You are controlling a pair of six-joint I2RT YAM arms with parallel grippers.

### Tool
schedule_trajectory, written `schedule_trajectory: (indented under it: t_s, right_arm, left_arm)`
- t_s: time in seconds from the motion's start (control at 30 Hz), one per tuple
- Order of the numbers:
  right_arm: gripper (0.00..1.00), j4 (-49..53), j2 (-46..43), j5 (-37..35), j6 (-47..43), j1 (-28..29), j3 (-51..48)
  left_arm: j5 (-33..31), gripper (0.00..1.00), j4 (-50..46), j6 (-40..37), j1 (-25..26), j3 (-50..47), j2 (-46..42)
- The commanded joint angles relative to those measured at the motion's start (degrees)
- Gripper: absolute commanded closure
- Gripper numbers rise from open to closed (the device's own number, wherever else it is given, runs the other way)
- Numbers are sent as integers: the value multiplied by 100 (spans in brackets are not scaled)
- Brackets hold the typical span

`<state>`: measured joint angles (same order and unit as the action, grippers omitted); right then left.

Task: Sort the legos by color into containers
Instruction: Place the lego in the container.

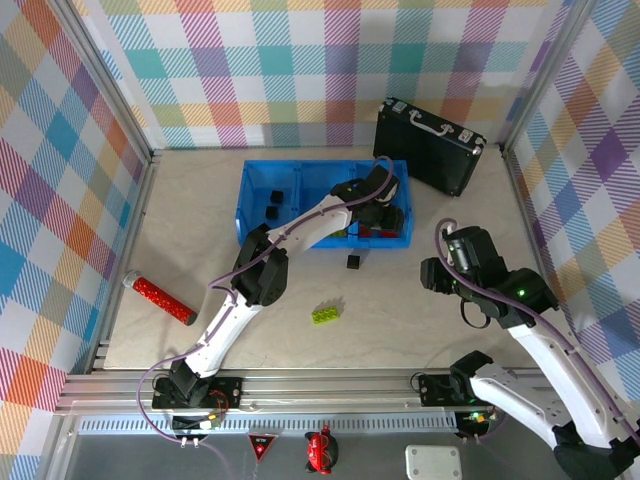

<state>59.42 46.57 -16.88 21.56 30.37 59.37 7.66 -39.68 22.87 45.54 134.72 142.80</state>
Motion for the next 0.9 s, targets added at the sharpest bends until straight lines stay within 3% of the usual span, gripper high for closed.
schedule_trajectory:
  t_s: [0.0,0.27,0.53,0.87]
  right_arm:
    - [46,-169,95,214,-134,-26,145]
    - [46,-458,407,555,-139,-22,155]
    - [47,-849,812,1053,-101,-14,103]
    - [48,-1294,1551,1495,199,83,117]
  left_arm:
    - [-95,55,-141,-145,-29,-199,-791]
    - [-351,55,-343,-332,-52,-864,-1549]
    - [-248,55,299,-237,-306,-2693,-2832]
    - [-367,55,357,-139,-892,-4543,-4400]
